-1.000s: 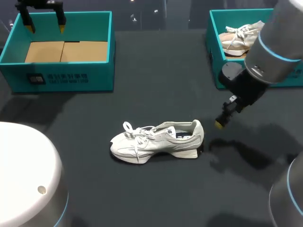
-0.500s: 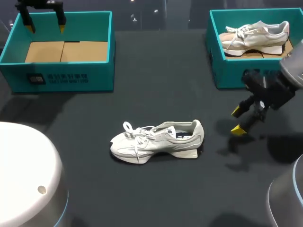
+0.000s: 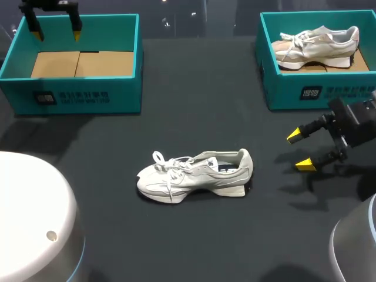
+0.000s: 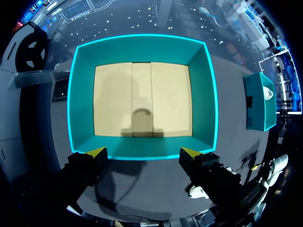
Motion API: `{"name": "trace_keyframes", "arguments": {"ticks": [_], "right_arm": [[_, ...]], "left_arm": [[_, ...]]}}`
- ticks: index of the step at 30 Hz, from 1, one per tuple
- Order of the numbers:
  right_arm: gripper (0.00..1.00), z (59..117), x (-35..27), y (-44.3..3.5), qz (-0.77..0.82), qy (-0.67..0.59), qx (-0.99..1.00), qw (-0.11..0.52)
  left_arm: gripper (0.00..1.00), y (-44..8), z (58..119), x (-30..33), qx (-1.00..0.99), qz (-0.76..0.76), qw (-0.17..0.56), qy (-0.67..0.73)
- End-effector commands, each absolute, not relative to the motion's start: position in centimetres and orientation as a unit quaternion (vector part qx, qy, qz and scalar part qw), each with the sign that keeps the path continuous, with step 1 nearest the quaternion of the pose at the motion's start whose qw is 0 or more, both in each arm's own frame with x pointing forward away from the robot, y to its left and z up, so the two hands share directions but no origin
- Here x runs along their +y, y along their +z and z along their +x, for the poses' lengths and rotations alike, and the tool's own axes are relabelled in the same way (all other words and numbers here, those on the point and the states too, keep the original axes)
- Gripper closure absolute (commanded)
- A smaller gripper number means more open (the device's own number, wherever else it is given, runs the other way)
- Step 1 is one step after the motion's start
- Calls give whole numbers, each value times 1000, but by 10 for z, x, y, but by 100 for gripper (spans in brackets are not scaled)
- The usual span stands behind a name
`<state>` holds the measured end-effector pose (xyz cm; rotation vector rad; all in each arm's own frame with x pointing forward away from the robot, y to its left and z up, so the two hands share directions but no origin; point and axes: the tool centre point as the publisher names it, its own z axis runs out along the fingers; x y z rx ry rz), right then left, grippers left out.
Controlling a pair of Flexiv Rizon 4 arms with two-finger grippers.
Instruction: Take the shoe out of the shoebox, open the shoe tongue, remove and reinsert the insole, then place the shoe into the shoebox
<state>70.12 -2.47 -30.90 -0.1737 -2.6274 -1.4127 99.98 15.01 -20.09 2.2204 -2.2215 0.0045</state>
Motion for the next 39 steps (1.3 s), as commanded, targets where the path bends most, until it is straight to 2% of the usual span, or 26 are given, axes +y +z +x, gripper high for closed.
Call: {"name": "trace_keyframes", "arguments": {"ticks": [1, 5, 10, 21, 39], "right_arm": [[0, 696, -29, -323, -101, -476, -873, 33], [0, 696, -31, -336, -106, -478, -872, -6], [0, 697, -30, -348, -95, -487, -868, -22], [0, 700, -28, -365, -90, -496, -864, -20], [0, 701, 17, -388, -114, -513, -851, -9]], "left_arm": [[0, -200, 1000, 150, -707, 707, 0, 1], [0, -200, 1000, 150, -707, 707, 0, 1], [0, -200, 1000, 150, -707, 707, 0, 1], [0, -200, 1000, 150, -707, 707, 0, 1], [0, -200, 1000, 150, -707, 707, 0, 1]]}}
